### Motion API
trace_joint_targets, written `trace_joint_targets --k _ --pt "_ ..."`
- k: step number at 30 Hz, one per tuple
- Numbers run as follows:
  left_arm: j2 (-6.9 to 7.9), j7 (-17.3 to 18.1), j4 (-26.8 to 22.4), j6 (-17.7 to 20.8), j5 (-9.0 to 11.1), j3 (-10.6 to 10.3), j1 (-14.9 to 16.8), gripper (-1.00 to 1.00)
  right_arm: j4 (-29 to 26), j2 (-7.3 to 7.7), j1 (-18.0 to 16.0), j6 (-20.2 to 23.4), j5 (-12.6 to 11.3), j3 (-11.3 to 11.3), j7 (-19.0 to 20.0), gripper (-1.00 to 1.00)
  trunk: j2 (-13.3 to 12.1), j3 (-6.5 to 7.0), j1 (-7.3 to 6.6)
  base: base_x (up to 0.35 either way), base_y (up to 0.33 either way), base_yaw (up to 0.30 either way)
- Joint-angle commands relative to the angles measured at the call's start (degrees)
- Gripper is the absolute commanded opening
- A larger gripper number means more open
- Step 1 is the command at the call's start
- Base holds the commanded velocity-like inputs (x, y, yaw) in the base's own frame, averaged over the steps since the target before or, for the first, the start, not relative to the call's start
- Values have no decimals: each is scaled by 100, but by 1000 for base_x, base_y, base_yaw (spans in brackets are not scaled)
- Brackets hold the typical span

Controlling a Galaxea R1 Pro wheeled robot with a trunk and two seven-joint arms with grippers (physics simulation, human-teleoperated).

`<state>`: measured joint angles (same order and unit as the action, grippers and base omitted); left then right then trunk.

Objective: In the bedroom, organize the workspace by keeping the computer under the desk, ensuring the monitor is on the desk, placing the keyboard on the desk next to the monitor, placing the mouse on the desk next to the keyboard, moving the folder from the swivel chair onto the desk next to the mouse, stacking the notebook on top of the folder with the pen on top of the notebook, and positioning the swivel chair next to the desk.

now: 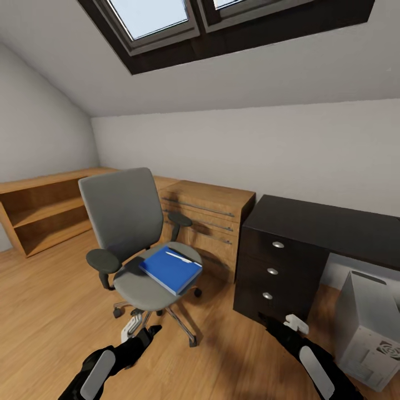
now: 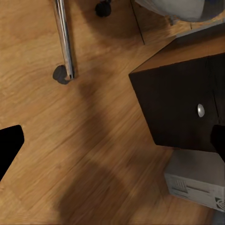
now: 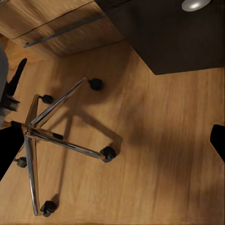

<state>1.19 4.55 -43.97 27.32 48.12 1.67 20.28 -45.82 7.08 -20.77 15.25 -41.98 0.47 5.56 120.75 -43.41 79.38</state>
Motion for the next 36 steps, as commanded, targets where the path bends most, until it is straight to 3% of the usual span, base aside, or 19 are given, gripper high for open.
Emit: trace_joint_targets --k 1,7,15,21,27,28,36 --pt "31 -20 31 4 -17 7 -31 100 29 -30 31 -13 -8 15 -31 100 3 -5 -1 0 0 0" --pt "84 0 225 -188 -228 25 -225 100 224 -209 227 -205 185 26 3 100 3 -5 -1 0 0 0" --pt "84 0 483 -444 -501 25 -486 100 483 -209 487 -363 448 26 3 100 3 -5 -1 0 0 0" --pt "106 59 676 -492 -668 41 -512 100 676 -143 424 -298 579 34 29 100 3 -5 -1 -14 0 0" --pt "155 144 480 -299 -464 44 -316 100 480 -42 228 -106 385 62 -48 100 3 -5 -1 -229 0 0" --pt "160 156 -25 199 101 39 -224 100 -42 -28 -43 91 -104 66 -60 100 3 -5 -1 -329 0 -28" --pt "157 160 -56 219 133 36 -224 100 -73 -23 -57 73 -132 67 -62 100 3 -5 -1 -337 0 -11"
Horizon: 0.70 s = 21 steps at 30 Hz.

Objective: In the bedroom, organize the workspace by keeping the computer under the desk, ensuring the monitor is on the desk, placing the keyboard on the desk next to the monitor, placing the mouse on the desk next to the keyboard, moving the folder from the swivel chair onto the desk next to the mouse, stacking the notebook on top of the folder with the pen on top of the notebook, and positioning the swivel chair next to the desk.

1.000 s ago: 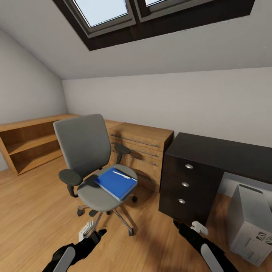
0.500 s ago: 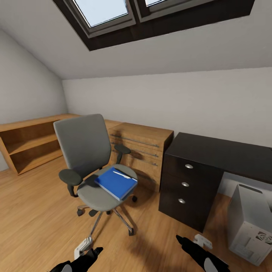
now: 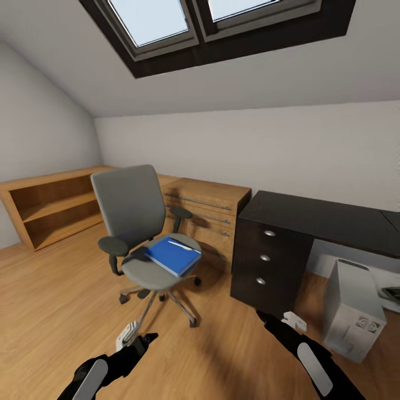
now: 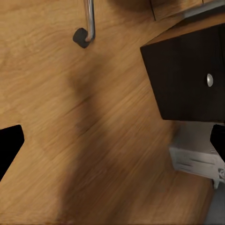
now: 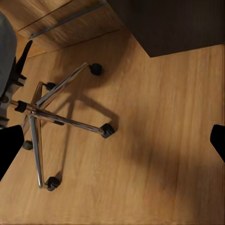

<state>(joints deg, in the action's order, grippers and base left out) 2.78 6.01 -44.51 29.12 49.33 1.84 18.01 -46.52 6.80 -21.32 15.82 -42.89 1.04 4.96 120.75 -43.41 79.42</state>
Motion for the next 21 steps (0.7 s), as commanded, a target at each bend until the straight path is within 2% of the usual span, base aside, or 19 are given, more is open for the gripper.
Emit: trace_joint_targets --k 1,12,21 --pt "-4 14 -3 40 14 18 2 100 -5 5 -3 13 -42 11 -1 100 3 -6 -5 -340 0 -2" --pt "-8 14 1 41 16 18 0 100 -20 5 -4 36 -44 44 4 100 3 -6 -5 -341 0 -23" --pt "-67 7 92 41 10 18 0 100 -26 0 -2 58 4 78 -4 100 3 -6 -5 -341 0 -263"
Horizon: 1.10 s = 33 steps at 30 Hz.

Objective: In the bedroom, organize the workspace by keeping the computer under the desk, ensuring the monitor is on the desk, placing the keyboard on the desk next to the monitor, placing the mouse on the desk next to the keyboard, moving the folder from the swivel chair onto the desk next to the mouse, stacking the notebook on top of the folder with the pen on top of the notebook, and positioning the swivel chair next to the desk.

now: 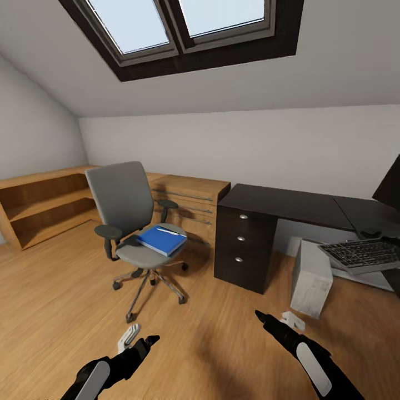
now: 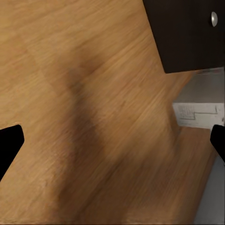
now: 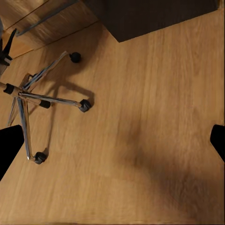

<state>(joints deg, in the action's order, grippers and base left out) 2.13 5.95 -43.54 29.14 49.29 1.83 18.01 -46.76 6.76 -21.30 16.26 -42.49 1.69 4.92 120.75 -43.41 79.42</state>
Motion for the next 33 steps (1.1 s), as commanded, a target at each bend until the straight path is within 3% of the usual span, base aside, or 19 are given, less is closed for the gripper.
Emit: trace_joint_targets --k 1,17,23,33 --pt "-8 12 1 39 13 19 1 100 13 2 -4 15 -31 16 0 100 3 -6 -5 -341 0 -297" --pt "-11 11 7 39 15 19 1 100 48 -62 3 9 -21 16 0 100 3 -6 -5 -338 18 -298" --pt "-11 5 12 21 13 25 -5 100 79 -83 14 6 -15 22 4 100 3 -6 -5 -136 62 -298" --pt "-11 1 13 13 11 28 -10 100 105 -87 65 -40 53 526 24 100 3 -6 -5 -19 49 -298"
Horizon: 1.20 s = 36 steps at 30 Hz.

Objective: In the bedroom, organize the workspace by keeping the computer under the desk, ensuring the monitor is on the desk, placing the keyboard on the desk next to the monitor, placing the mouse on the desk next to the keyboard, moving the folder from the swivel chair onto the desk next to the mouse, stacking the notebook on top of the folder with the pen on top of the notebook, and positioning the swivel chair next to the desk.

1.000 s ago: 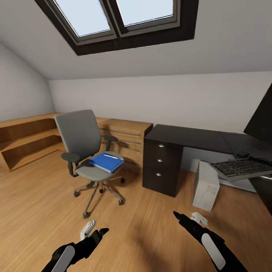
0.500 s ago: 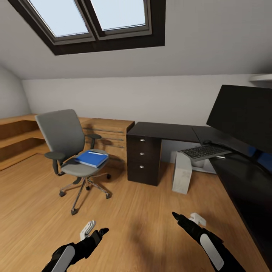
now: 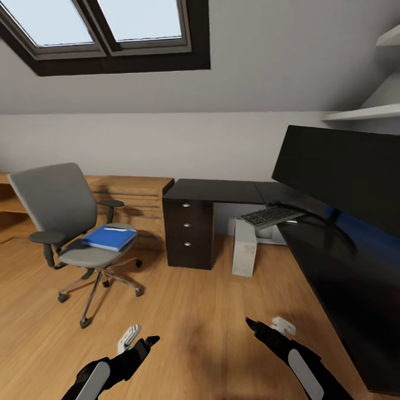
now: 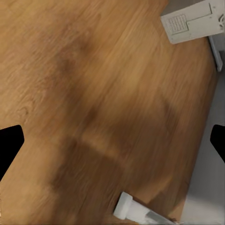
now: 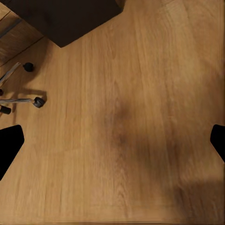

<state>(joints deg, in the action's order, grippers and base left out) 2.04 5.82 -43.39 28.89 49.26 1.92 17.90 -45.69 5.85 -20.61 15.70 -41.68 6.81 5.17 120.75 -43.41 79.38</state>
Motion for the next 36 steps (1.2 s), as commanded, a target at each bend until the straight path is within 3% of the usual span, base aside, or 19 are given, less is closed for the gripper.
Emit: trace_joint_targets --k 1,16,21,23,24,28,36 --pt "-1 13 -3 38 13 19 0 100 -3 4 -3 15 -27 24 0 100 3 -6 -1 -2 204 -298" --pt "-4 13 14 14 15 14 -3 100 -57 46 64 11 -27 50 -10 100 3 -6 -1 0 216 -298" --pt "-2 12 14 6 14 18 -5 100 -352 94 506 -13 2 46 74 100 3 -6 -1 0 19 -298" --pt "-2 10 15 -2 14 18 -6 100 -616 135 881 -22 33 24 170 100 3 -6 -1 0 7 -298" --pt "-2 9 15 -7 13 19 -6 100 -815 238 1116 -26 45 22 220 100 3 -6 -1 0 4 -298" --pt "-4 -24 15 -14 7 13 -6 100 -1153 470 1478 -30 61 34 290 100 3 -6 -1 -77 -56 -298" --pt "-2 -46 15 -9 -7 11 -6 100 -1220 516 1560 -24 63 38 307 100 3 -6 -1 -245 -192 -298"
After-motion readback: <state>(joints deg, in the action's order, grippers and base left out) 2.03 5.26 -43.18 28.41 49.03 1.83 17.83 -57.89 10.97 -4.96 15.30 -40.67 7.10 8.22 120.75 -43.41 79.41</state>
